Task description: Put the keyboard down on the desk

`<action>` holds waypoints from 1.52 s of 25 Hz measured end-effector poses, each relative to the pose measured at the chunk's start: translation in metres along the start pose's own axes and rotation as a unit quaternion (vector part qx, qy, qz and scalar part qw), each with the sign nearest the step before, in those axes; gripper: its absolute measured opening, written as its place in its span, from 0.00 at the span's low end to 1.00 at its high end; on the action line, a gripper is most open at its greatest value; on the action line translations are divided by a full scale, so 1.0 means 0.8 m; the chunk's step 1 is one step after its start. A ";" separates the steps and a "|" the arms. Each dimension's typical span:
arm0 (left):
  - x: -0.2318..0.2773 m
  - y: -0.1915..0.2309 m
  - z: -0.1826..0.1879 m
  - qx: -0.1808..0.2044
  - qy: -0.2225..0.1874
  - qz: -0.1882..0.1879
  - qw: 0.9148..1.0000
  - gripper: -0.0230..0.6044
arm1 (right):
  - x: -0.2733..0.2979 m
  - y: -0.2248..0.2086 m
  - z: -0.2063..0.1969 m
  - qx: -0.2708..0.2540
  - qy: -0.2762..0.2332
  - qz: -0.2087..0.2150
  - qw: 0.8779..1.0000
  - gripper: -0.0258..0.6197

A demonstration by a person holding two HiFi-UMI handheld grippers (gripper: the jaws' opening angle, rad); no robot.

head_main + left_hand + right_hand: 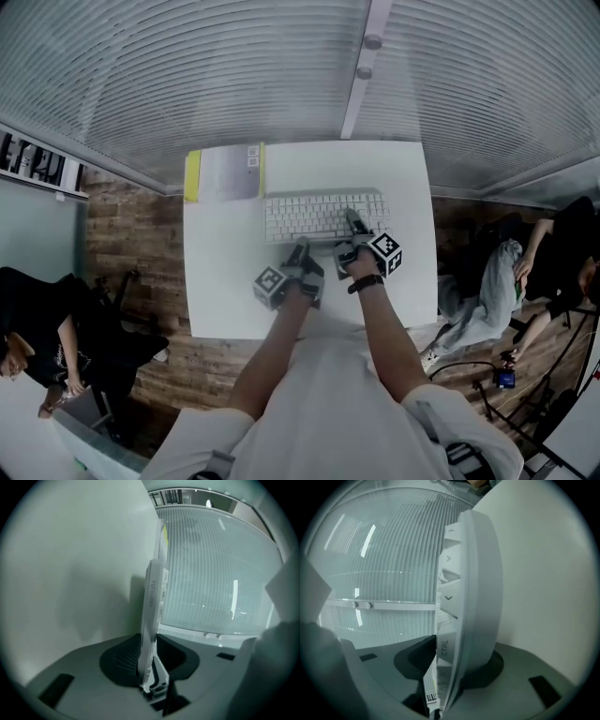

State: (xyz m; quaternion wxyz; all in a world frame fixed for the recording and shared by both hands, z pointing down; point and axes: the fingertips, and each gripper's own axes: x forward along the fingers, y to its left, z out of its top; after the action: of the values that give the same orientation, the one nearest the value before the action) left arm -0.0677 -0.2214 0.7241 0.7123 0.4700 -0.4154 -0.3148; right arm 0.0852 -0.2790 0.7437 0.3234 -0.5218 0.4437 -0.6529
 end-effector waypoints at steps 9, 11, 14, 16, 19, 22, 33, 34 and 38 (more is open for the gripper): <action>-0.001 0.003 0.001 0.005 -0.001 0.005 1.000 0.21 | -0.079 -0.012 -0.032 -0.171 0.099 -0.026 0.980 0.49; 0.001 0.006 0.004 0.007 -0.003 0.007 1.000 0.21 | -0.095 -0.014 -0.032 -0.207 0.104 -0.024 0.973 0.49; 0.001 0.010 0.001 0.000 -0.007 0.013 1.000 0.21 | -0.114 -0.009 -0.027 -0.262 0.108 -0.009 0.959 0.49; -0.001 0.010 -0.002 -0.003 -0.007 0.019 1.000 0.21 | -0.125 -0.005 -0.024 -0.299 0.104 -0.003 0.949 0.49; -0.001 0.016 -0.001 -0.001 -0.010 0.030 0.999 0.21 | -0.131 0.000 -0.023 -0.338 0.099 0.004 0.936 0.49; 0.000 0.026 0.000 0.003 -0.015 0.048 0.999 0.21 | -0.134 -0.003 -0.024 -0.361 0.099 -0.001 0.927 0.49; -0.005 0.048 -0.009 0.028 0.003 0.093 0.995 0.13 | -0.138 0.015 -0.027 -0.389 0.079 0.013 0.918 0.49; -0.005 0.046 -0.010 0.032 0.007 0.092 0.995 0.13 | -0.137 0.019 -0.027 -0.393 0.078 0.016 0.916 0.49; -0.013 0.026 -0.018 0.041 0.026 0.078 0.996 0.13 | -0.137 0.036 -0.031 -0.428 0.077 0.028 0.900 0.49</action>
State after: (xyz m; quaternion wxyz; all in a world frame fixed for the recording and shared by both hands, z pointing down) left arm -0.0587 -0.1991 0.7374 0.7252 0.4733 -0.4448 -0.2287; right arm 0.0867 -0.1876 0.6727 0.0522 -0.5453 0.7185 -0.4286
